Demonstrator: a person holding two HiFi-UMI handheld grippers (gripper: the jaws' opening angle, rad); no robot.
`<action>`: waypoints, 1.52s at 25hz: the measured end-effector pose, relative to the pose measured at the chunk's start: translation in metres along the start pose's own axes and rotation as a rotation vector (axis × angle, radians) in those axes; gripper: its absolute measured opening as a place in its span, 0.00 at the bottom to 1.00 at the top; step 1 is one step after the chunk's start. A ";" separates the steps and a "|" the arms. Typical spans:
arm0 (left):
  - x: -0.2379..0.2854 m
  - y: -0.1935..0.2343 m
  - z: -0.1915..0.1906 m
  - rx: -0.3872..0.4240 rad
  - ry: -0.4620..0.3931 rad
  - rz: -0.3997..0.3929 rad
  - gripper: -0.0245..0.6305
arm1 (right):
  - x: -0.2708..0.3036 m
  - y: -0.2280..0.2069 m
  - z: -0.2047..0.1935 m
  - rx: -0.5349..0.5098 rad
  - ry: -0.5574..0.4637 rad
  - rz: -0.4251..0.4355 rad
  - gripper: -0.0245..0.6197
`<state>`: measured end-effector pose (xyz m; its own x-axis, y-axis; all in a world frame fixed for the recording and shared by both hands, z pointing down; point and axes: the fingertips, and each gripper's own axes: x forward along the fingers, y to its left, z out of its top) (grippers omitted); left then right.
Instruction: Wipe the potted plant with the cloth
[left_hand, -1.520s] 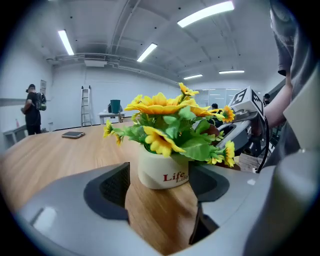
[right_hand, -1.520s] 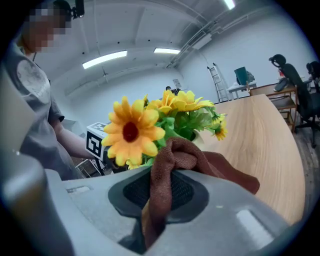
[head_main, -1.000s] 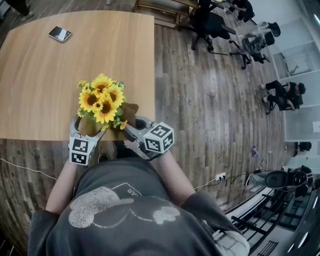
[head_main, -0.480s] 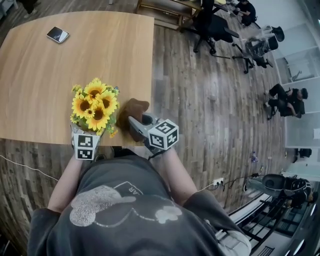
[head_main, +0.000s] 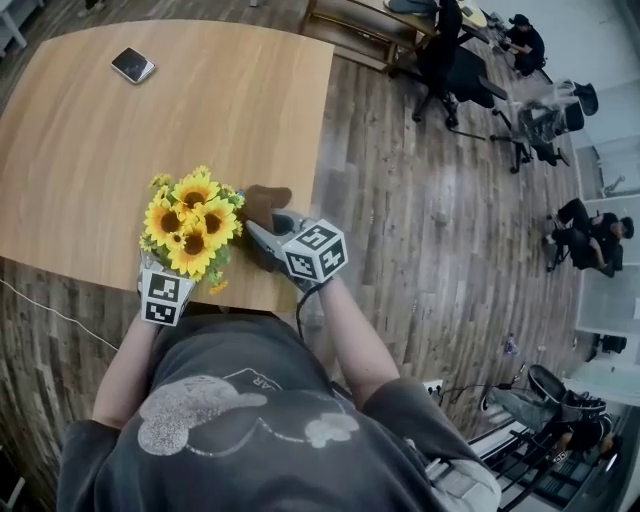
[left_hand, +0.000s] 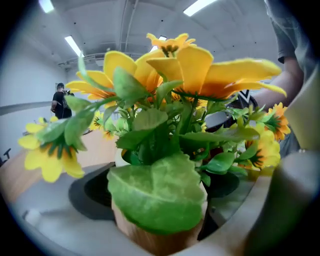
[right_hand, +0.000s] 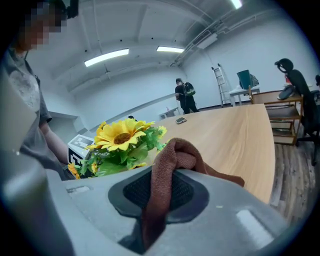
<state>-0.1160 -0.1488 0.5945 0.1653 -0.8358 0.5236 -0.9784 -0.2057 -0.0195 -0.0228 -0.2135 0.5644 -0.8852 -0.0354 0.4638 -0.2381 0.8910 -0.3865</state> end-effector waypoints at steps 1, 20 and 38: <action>0.000 -0.001 0.000 0.010 0.004 -0.016 0.91 | 0.004 -0.002 0.003 -0.009 0.007 0.003 0.11; -0.005 -0.009 0.000 0.212 -0.032 -0.398 0.90 | 0.060 0.005 0.025 0.022 0.047 0.021 0.11; 0.014 -0.023 0.005 0.266 -0.064 -0.522 0.91 | 0.024 0.035 -0.026 0.140 0.042 -0.003 0.11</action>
<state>-0.0906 -0.1586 0.5979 0.6315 -0.6170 0.4695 -0.7024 -0.7117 0.0094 -0.0417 -0.1714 0.5825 -0.8677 -0.0168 0.4968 -0.2971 0.8188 -0.4912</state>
